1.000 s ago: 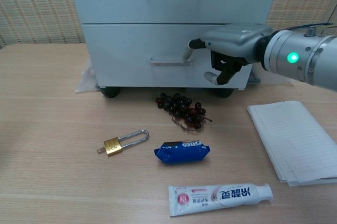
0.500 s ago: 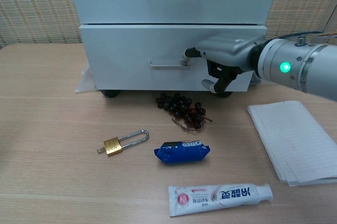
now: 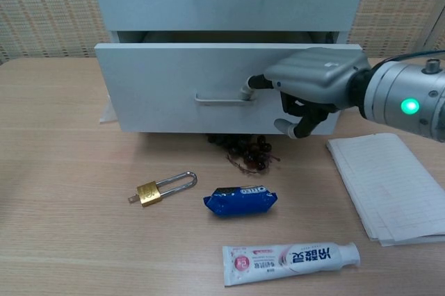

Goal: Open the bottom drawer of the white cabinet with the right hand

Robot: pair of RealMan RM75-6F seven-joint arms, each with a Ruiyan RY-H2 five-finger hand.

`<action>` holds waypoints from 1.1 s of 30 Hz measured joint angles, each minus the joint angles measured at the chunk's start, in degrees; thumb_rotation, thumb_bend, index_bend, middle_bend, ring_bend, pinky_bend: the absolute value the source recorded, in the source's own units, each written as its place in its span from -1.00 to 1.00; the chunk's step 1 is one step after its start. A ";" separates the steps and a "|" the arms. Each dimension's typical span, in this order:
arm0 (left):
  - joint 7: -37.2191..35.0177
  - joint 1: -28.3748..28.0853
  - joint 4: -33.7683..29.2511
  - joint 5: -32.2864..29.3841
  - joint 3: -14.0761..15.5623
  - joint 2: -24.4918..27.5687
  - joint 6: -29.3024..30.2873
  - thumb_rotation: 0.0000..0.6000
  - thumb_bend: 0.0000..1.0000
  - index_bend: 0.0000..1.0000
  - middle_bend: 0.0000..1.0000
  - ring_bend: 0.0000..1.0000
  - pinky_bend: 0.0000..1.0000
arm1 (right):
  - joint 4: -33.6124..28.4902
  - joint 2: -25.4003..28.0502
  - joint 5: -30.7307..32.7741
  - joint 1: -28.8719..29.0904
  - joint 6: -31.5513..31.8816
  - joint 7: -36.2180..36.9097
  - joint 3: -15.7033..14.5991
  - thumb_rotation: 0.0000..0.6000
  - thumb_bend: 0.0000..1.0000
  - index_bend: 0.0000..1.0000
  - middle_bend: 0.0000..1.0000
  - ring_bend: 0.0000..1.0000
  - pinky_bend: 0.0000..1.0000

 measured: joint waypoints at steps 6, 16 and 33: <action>-0.05 0.09 0.14 0.06 0.02 -0.05 0.14 1.00 -0.35 -0.95 -1.00 -1.00 -0.79 | -3.27 0.94 -1.16 -0.47 1.28 -1.52 -1.66 1.00 -0.10 -0.62 0.88 0.90 0.83; -0.08 0.23 0.33 -0.07 0.02 -0.16 0.23 1.00 -0.35 -0.95 -1.00 -1.00 -0.79 | -6.76 2.00 -2.04 -0.91 2.60 -3.61 -3.61 1.00 -0.10 -0.62 0.88 0.90 0.83; -0.41 0.55 0.63 0.13 0.11 -0.21 0.72 1.00 -0.35 -0.95 -1.00 -1.00 -0.79 | -12.24 3.19 -5.08 -2.05 4.23 -6.35 -6.85 1.00 -0.10 -0.62 0.88 0.90 0.83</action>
